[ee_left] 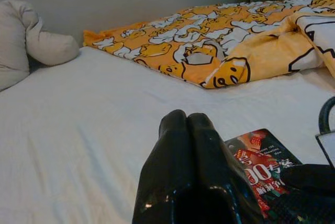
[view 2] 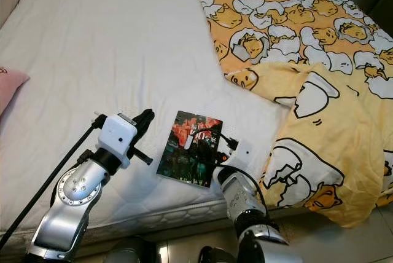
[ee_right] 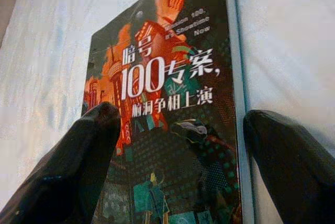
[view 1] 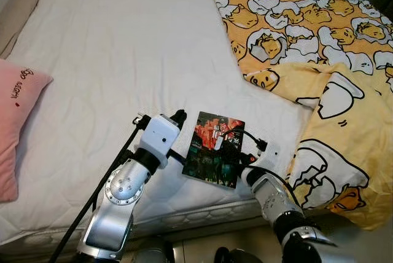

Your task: Clean up the room

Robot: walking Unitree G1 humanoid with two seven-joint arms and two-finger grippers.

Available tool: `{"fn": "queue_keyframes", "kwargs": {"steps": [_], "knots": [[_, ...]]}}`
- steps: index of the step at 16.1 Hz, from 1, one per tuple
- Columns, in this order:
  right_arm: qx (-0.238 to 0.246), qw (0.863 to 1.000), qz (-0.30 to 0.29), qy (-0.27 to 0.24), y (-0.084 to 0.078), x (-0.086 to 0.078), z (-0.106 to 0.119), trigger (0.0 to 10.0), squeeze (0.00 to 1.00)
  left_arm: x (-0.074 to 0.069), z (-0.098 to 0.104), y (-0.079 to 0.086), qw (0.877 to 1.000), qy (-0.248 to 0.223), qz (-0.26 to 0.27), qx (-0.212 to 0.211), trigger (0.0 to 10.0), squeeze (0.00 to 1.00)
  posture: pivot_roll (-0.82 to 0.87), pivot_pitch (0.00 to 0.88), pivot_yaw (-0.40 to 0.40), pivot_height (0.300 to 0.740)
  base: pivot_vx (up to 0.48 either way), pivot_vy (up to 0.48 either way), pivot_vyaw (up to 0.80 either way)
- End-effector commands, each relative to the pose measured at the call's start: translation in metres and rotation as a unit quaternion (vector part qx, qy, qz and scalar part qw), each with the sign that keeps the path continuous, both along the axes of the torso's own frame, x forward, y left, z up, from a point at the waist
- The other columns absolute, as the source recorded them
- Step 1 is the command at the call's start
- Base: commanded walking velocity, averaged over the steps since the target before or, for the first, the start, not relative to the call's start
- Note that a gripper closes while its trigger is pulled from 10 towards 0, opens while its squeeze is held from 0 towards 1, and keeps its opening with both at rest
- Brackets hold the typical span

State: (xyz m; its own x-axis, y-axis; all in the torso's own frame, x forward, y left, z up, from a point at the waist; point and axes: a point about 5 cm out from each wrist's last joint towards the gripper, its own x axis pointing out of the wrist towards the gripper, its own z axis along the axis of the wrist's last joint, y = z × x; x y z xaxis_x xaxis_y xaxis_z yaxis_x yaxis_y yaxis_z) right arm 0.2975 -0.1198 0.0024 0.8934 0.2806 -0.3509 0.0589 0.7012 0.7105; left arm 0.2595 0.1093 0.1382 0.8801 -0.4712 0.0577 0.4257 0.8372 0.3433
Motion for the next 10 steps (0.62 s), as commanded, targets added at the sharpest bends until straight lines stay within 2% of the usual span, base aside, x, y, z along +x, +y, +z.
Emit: {"fn": "queue_keyframes", "kwargs": {"steps": [1, 4, 6, 7, 8, 10], "knots": [[0.014, 1.0, -0.019, 0.01, -0.004, -0.002, -0.004, 10.0, 0.0, -0.003, 0.002, -0.004, 1.0, -0.002, -0.006, 0.006, 10.0, 0.0, 0.25, 0.116, -0.046, 0.74, 0.0, 0.0, 0.0], [0.039, 0.998, -0.038, 0.018, -0.005, -0.002, -0.005, 10.0, 0.0, -0.002, 0.001, -0.006, 1.0, 0.0, -0.007, 0.009, 10.0, 0.0, 0.23, 0.113, -0.045, 0.74, 0.0, 0.0, 0.0], [0.07, 0.995, -0.054, 0.045, -0.004, -0.005, -0.009, 10.0, 0.0, -0.001, 0.001, -0.008, 1.0, 0.002, -0.009, 0.009, 10.0, 0.0, 0.23, 0.115, -0.043, 0.74, 0.0, 0.0, 0.0], [0.068, 0.995, -0.044, 0.059, -0.001, -0.007, -0.011, 10.0, 0.0, 0.0, 0.001, -0.008, 1.0, 0.002, -0.009, 0.009, 10.0, 0.0, 0.23, 0.115, -0.043, 0.74, 0.0, 0.0, 0.0], [0.044, 0.997, -0.017, 0.064, 0.006, -0.006, -0.011, 10.0, 0.0, 0.001, 0.001, -0.007, 1.0, 0.002, -0.009, 0.014, 10.0, 0.0, 0.23, 0.123, -0.037, 0.74, 0.0, 0.0, 0.0], [0.025, 0.998, 0.014, 0.059, 0.014, -0.003, -0.008, 10.0, 0.0, 0.003, 0.001, -0.003, 1.0, 0.003, -0.001, 0.017, 10.0, 0.0, 0.24, 0.126, -0.037, 0.74, 0.0, 0.0, 0.0]]}}
